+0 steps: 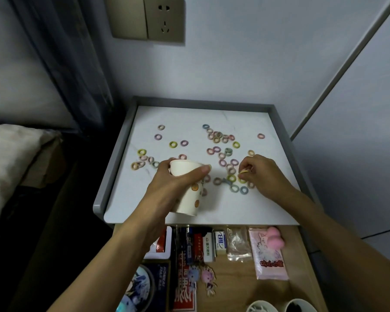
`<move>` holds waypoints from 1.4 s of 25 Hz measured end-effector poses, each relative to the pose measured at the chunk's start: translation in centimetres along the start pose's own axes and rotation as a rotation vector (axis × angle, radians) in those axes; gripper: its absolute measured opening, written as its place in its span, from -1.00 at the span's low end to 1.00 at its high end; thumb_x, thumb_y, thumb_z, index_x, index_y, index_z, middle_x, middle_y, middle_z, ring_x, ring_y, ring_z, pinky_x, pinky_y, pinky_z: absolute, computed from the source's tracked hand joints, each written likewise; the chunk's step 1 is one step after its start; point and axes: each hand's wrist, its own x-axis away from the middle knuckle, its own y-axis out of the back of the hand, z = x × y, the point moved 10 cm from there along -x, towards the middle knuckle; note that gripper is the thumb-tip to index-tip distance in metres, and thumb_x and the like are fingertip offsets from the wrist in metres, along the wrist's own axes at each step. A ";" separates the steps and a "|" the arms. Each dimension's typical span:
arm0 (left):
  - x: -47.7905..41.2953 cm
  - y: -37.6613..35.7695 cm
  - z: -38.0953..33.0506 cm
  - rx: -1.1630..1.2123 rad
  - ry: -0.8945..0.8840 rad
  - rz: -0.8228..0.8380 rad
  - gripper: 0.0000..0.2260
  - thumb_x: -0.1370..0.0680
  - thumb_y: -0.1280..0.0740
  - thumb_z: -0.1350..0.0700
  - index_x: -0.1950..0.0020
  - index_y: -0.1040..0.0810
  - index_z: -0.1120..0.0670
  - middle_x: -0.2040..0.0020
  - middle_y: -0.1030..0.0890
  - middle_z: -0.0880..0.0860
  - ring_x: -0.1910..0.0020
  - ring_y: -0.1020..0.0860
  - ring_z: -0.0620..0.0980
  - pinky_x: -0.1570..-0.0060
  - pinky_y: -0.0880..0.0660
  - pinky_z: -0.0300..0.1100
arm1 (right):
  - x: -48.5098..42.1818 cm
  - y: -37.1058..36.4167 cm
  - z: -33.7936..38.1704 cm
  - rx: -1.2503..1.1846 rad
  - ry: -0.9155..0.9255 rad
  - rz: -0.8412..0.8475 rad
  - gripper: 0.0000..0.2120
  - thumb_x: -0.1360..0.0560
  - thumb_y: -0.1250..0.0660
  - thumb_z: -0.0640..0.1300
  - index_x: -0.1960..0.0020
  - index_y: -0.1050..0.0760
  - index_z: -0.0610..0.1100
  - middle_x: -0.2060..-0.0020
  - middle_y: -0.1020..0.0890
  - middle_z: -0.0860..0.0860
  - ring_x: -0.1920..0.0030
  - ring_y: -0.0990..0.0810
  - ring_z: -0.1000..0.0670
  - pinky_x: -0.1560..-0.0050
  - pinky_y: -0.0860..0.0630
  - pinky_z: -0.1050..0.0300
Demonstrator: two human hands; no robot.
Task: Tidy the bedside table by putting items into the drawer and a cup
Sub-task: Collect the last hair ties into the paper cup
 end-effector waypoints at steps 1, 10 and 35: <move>0.0 0.0 -0.1 -0.029 -0.012 -0.003 -0.42 -0.33 -0.55 -0.10 -0.26 -0.42 -0.07 0.02 -0.66 0.00 0.27 -0.67 -0.17 0.38 -0.57 -0.24 | -0.1 0.0 0.0 0.009 -0.003 -0.001 -0.85 -0.43 -0.46 -0.28 0.19 -0.55 -0.07 0.22 -0.59 0.01 0.25 -0.56 0.06 0.26 -0.43 0.31; -0.3 -1.1 -1.3 -0.409 -0.231 -0.009 -0.14 -0.19 -0.63 -0.12 -0.38 -0.26 -0.21 -0.14 -0.50 -0.13 -0.03 -0.57 -0.05 0.00 -0.61 -0.02 | 1.4 6.0 5.4 -0.368 0.105 -0.188 -0.93 -0.44 -0.46 -0.27 0.10 -0.61 -0.16 0.24 -0.64 0.09 0.23 -0.61 0.21 0.18 -0.47 0.44; 0.4 -0.1 -4.8 -0.527 -0.422 -0.065 -0.17 -0.26 -0.61 -0.07 -0.42 -0.25 -0.16 -0.13 -0.47 -0.10 -0.05 -0.49 -0.04 0.09 -0.47 -0.22 | -9.7 2.2 -4.4 -0.103 -0.361 -0.089 -0.55 -0.49 -0.35 0.20 -0.28 -0.48 -0.01 -0.32 -0.39 -0.13 -0.28 -0.43 -0.17 -0.17 -0.51 -0.03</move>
